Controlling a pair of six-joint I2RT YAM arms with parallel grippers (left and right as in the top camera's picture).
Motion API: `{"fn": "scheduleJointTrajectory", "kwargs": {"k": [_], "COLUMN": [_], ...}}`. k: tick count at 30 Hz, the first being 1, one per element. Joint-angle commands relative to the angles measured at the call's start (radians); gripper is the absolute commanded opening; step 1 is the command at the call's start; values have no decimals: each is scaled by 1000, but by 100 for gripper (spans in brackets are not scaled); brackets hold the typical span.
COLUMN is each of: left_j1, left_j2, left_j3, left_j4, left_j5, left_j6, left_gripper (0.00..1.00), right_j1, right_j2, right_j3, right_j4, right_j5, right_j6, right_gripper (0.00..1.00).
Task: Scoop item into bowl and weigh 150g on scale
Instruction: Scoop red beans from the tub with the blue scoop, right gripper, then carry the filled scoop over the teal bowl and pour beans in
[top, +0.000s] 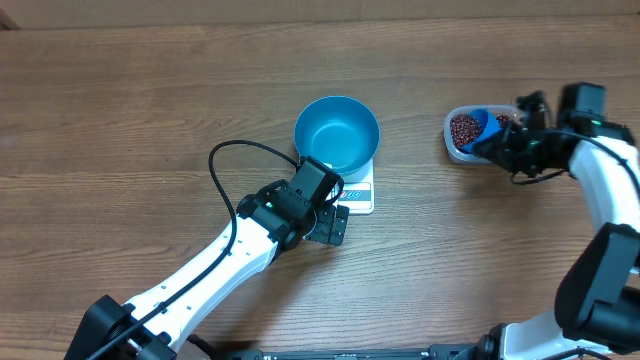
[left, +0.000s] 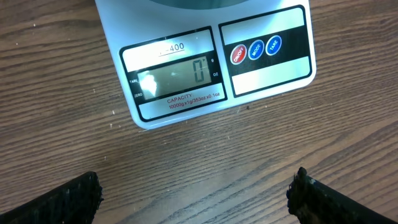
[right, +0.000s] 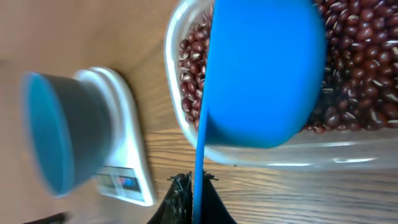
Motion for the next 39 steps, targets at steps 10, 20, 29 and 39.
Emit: {"fn": "scheduleJointTrajectory", "kwargs": {"k": [10, 20, 29, 39], "left_j1": [-1, -1, -1, -1], "left_j2": [0, 0, 0, 0], "left_j3": [-5, -5, -5, -5], "left_j4": [0, 0, 1, 4], "left_j5": [-3, -3, -3, -3], "left_j6": [20, 20, 20, 20], "left_gripper": [99, 99, 100, 100], "right_j1": [-145, -240, -257, -138], "right_j2": [-4, -4, -19, -19], "right_j3": [-6, 15, 262, 555], "right_j4": [-15, -47, -344, -552], "right_j5": [-165, -249, -208, -208], "right_j6": [-6, -8, -174, -200], "right_gripper": [4, 4, 4, 4]}}
